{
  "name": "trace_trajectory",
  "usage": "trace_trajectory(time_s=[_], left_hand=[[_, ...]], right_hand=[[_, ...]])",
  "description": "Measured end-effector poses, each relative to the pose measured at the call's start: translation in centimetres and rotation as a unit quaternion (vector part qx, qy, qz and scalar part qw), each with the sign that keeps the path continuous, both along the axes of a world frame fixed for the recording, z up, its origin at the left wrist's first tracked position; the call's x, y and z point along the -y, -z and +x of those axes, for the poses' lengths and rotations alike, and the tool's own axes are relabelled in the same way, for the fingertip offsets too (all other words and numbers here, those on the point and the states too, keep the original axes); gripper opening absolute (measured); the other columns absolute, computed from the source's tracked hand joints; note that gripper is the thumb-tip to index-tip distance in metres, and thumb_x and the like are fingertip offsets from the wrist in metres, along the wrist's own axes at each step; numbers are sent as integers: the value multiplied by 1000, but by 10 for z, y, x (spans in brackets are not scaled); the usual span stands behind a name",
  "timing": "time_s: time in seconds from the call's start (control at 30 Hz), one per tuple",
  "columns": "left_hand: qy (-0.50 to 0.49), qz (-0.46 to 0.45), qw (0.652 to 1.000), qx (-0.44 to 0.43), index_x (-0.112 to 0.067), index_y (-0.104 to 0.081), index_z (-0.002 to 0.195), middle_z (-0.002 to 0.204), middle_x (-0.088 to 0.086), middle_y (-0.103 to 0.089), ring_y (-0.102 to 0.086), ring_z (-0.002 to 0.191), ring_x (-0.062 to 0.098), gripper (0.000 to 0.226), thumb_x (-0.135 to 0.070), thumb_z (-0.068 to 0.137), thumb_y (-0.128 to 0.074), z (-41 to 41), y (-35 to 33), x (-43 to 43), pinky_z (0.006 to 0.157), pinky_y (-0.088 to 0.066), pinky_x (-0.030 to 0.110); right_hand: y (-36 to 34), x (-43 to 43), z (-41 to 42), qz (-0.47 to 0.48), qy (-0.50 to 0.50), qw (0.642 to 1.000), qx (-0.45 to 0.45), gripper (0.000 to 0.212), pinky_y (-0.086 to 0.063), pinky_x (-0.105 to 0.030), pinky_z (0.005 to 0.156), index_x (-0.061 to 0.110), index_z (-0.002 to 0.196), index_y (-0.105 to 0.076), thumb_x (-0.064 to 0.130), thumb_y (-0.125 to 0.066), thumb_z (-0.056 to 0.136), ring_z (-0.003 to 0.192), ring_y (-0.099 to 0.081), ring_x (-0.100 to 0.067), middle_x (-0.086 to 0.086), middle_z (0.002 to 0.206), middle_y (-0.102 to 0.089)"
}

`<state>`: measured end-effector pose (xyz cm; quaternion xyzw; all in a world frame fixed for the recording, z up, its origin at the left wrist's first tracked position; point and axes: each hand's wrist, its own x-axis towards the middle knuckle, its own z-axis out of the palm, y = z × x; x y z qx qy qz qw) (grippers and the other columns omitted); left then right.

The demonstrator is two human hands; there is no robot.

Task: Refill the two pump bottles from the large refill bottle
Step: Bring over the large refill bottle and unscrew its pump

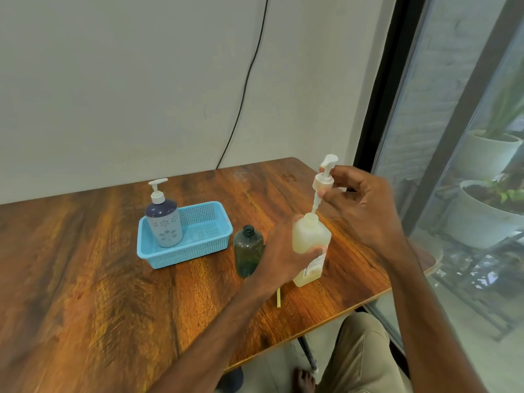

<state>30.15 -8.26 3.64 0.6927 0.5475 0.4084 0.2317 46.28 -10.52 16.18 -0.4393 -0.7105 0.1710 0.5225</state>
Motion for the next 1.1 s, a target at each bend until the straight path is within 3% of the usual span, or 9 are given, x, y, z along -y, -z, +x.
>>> trace_trajectory(time_s=[0.13, 0.47, 0.6, 0.73, 0.8, 0.97, 1.03, 1.1], left_hand=[[2, -7, 1000, -2, -37, -39, 151, 129, -24, -40, -42, 118, 0, 83, -52, 83, -84, 0, -1, 0, 76, -30, 2], [1, -8, 1000, -10, -42, -37, 150, 130, -27, -38, -43, 110, -4, 84, -60, 82, -82, -1, -1, 1, 71, -32, 0], [-4, -2, 1000, -14, -42, -38, 151, 133, -25, -42, -43, 117, 1, 85, -60, 81, -82, -2, 0, 0, 74, -34, 2], [-3, -1, 1000, -16, -41, -37, 152, 130, -27, -38, -46, 114, -2, 87, -60, 81, -83, -2, 0, 0, 70, -33, -1], [-1, 4, 1000, -17, -41, -37, 153, 129, -29, -38, -48, 106, -11, 87, -59, 81, -83, -2, 1, 0, 65, -33, -2], [-9, 26, 1000, -15, -44, -41, 147, 125, -33, -39, -22, 114, -40, 82, -60, 79, -84, -2, 4, 1, 72, -31, 1], [-14, 31, 999, -21, -45, -41, 145, 119, -38, -40, -18, 115, -42, 81, -61, 78, -83, -2, 6, 0, 74, -30, 1], [-18, 39, 999, -32, -45, -41, 145, 112, -46, -38, -19, 115, -42, 80, -61, 79, -83, -2, 7, 0, 67, -33, -3]], right_hand=[[-4, 3, 2, 18, 13, 999, -27, 36, -61, -39, 91, 21, 125, -72, 21, -78, 90, 104, -70, -4, 13, 116, -74], [-63, -17, 8, 87, 62, 989, -99, 31, -58, -21, 83, 28, 121, -71, 35, -74, 91, 98, -70, -1, 19, 105, -73], [-79, -40, 17, 76, 63, 992, -74, 28, -60, -38, 91, 30, 119, -72, 38, -74, 92, 95, -72, -8, 11, 105, -76], [-63, -69, 27, 14, 93, 995, -16, 34, -59, -30, 89, 24, 122, -73, 40, -73, 92, 89, -70, -5, 10, 99, -75], [-38, -82, 29, -39, 98, 994, 9, 33, -59, -30, 86, 22, 120, -75, 39, -73, 91, 83, -68, -5, 9, 95, -75], [41, -105, 30, -193, 85, 974, 83, 30, -58, -44, 91, 17, 117, -75, 36, -70, 94, 95, -69, -18, -3, 106, -75], [66, -110, 30, -247, 75, 957, 130, 32, -56, -34, 78, 19, 118, -74, 41, -66, 96, 92, -66, -14, -2, 108, -73], [83, -113, 29, -262, 76, 947, 169, 33, -40, -22, 64, 20, 118, -74, 44, -65, 97, 86, -60, -9, 1, 106, -72]])
